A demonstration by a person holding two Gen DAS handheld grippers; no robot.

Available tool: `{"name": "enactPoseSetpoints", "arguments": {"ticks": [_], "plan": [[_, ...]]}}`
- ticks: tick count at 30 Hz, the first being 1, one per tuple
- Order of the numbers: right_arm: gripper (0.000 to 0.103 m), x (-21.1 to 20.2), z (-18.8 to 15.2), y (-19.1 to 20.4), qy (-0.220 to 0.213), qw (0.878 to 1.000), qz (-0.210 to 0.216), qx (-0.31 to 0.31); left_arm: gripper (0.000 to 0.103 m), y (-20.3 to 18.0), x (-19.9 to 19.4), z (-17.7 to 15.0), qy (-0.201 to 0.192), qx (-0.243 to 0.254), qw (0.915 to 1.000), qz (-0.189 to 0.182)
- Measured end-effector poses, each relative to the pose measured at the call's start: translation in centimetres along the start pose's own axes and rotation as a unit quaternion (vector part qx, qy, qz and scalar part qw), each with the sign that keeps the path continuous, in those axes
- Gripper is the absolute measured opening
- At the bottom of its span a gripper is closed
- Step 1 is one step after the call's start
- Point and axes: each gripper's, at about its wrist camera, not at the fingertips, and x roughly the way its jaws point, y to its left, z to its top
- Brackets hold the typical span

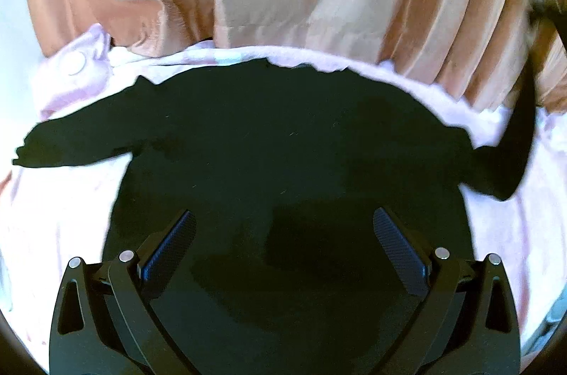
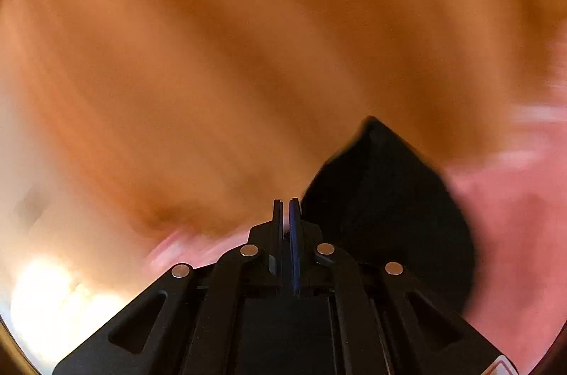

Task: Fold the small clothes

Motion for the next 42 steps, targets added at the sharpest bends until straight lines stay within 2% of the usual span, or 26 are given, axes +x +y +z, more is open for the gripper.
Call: {"name": "enactPoseSetpoints", "arguments": {"ticks": [1,2,3,4,5,7,9,11,13,14,15,17,19,21,22,23,24,26,28,30,33,35,39,42], "plan": [[0.012,1.4,-0.4,3.2,0.016,0.999,0.022,-0.037,0.098,0.2,0.1,0.2,-0.002,-0.005,1.0,-0.007],[0.02,1.8,-0.6,5.1,0.014,0.997,0.016,-0.068,0.098,0.7,0.4,0.5,-0.001,-0.014,0.9998,-0.013],[0.049,1.7,-0.7,6.5,0.002,0.995,-0.008,-0.1,0.098,1.0,0.7,0.9,0.001,-0.02,0.9996,-0.019],[0.073,1.4,-0.9,7.0,-0.012,0.992,-0.033,-0.121,0.098,1.4,1.0,1.1,0.003,-0.026,0.9994,-0.025],[0.076,0.6,-1.3,6.8,-0.032,0.986,-0.077,-0.146,0.098,2.0,1.4,1.4,0.006,-0.033,0.9991,-0.026],[0.076,0.2,-2.5,4.6,-0.029,0.972,-0.156,-0.176,0.098,3.4,3.0,2.2,0.013,-0.056,0.998,-0.027],[0.076,0.4,-3.8,1.2,-0.013,0.96,-0.227,-0.163,0.098,4.7,5.3,2.7,0.034,-0.073,0.9965,-0.02],[0.076,1.0,-5.6,-3.9,0.014,0.955,-0.277,-0.108,0.098,6.1,7.6,2.7,0.064,-0.105,0.9923,-0.015],[0.066,2.3,-6.9,-8.3,0.08,0.946,-0.309,-0.049,0.098,7.3,9.4,2.5,0.091,-0.169,0.9805,-0.042],[0.063,2.5,-7.5,-10.5,0.114,0.945,-0.307,-0.011,0.098,7.6,9.5,2.4,0.088,-0.187,0.9773,-0.047],[0.062,2.2,-7.7,-11.9,0.123,0.947,-0.295,0.022,0.098,7.4,9.3,2.4,0.072,-0.196,0.9768,-0.047],[0.062,1.5,-7.9,-13.5,0.121,0.953,-0.268,0.072,0.098,7.0,9.5,2.8,0.063,-0.178,0.98,-0.061],[0.062,1.2,-8.0,-14.0,0.117,0.949,-0.28,0.091,0.092,6.7,9.9,3.5,0.049,-0.164,0.9836,-0.057],[0.063,1.1,-8.3,-14.5,0.116,0.946,-0.287,0.097,0.07,6.2,10.5,4.1,0.044,-0.161,0.9841,-0.061],[0.063,1.3,-8.6,-14.7,0.119,0.946,-0.286,0.1,0.063,5.8,11.0,4.4,0.047,-0.154,0.9851,-0.061],[0.063,1.5,-9.0,-14.8,0.127,0.946,-0.278,0.108,0.049,5.6,11.2,4.5,0.046,-0.145,0.9869,-0.054],[0.063,2.2,-9.5,-15.1,0.135,0.946,-0.272,0.113,0.027,5.0,11.4,4.7,0.041,-0.124,0.9906,-0.04],[0.063,3.2,-10.4,-14.8,0.164,0.944,-0.261,0.116,0.007,4.3,11.8,5.0,0.042,-0.093,0.9939,-0.041],[0.063,4.4,-11.6,-14.0,0.206,0.936,-0.269,0.094,0.007,5.0,11.0,5.4,0.032,-0.105,0.9924,-0.056],[0.063,5.6,-12.6,-12.3,0.244,0.931,-0.268,0.044,0.006,6.1,9.9,6.2,0.018,-0.122,0.9902,-0.066],[0.063,6.9,-14.0,-10.8,0.264,0.927,-0.267,-0.017,0.006,8.6,8.3,7.3,-0.007,-0.144,0.9881,-0.054],[0.064,7.7,-14.8,-10.8,0.267,0.921,-0.282,-0.039,0.006,10.0,7.9,7.5,-0.013,-0.158,0.9864,-0.042],[0.066,9.2,-15.4,-10.6,0.25,0.916,-0.305,-0.069,0.006,13.0,8.8,7.0,0.004,-0.194,0.9807,-0.028],[0.066,10.2,-15.0,-9.7,0.226,0.914,-0.322,-0.096,0.006,13.1,9.4,6.5,0.012,-0.189,0.9818,-0.018]]}}
